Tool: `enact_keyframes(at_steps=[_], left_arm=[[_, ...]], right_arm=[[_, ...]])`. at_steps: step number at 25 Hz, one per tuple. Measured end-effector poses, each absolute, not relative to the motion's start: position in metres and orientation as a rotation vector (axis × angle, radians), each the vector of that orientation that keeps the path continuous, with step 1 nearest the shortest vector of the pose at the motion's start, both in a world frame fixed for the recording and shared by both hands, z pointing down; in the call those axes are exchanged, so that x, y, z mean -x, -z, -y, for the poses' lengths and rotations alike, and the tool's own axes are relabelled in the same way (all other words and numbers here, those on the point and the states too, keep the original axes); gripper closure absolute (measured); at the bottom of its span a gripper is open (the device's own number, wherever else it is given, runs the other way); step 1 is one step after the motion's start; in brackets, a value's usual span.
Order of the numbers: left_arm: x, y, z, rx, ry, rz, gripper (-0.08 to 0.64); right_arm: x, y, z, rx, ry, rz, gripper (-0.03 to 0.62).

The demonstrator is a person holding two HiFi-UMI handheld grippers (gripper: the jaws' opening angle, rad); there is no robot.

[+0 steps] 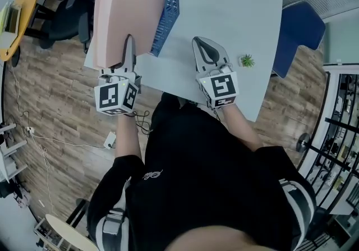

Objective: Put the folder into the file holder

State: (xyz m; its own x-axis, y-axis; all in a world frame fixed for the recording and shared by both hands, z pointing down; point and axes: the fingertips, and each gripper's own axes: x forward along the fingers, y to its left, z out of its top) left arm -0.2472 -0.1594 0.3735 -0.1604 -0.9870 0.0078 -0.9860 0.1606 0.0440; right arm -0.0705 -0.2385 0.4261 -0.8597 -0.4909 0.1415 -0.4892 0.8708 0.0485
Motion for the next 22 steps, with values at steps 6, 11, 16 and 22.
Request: enact_keyframes(at_steps=[6, 11, 16, 22], left_arm=[[0.251, -0.380, 0.171, -2.022, 0.044, 2.351, 0.430], [0.251, -0.382, 0.183, -2.036, 0.021, 2.339, 0.430], [0.249, -0.390, 0.189, -2.040, -0.004, 2.315, 0.430], [0.248, -0.399, 0.196, -2.052, -0.051, 2.294, 0.430]], right_arm=[[0.080, -0.428, 0.240, -0.747, 0.024, 2.887, 0.588], [0.084, -0.427, 0.248, -0.745, 0.024, 2.882, 0.588], [0.082, -0.432, 0.251, -0.759, 0.011, 2.878, 0.588], [0.081, -0.439, 0.256, -0.770, -0.010, 2.868, 0.588]])
